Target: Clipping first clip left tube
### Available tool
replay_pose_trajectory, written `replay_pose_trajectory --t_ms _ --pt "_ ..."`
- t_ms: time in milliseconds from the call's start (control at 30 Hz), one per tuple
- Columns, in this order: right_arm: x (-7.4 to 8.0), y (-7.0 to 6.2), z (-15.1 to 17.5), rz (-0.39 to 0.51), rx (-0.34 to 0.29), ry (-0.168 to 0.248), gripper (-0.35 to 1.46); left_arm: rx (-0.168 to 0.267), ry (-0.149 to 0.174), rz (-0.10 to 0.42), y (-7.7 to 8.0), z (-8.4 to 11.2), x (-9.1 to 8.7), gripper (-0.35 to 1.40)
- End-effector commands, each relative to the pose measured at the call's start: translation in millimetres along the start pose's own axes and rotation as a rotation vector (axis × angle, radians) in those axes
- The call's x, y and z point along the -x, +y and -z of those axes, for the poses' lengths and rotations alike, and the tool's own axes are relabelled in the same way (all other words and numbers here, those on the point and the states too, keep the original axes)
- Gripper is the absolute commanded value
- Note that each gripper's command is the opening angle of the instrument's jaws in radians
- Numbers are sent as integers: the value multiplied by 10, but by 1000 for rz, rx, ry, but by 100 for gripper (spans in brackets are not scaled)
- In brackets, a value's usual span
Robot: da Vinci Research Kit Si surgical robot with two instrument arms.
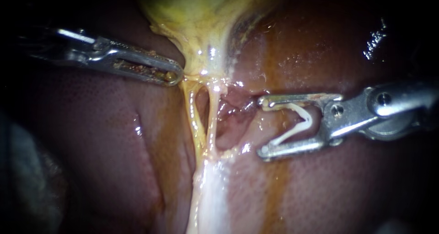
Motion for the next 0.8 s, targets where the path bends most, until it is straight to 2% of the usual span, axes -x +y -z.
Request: replay_pose_trajectory --t_ms 33,200,333,467,700,800 --pt "0 0 0 1 0 0 48 3 -2 -1 1 2 1 -35" --pt "1 0 1 2 -4 0 48 24 -1 2 8 24 0 -35" --pt "1 0 2 2 -7 0 48 20 24 19 19 51 -12 -35" --pt "1 -1 2 2 -14 0 48 18 44 7 32 73 -24 -35" --pt "-3 -3 -1 2 -26 -2 48 16 46 7 31 75 -23 -35" --pt "-9 -5 -9 7 -39 10 47 16 46 7 31 74 -23 -35"
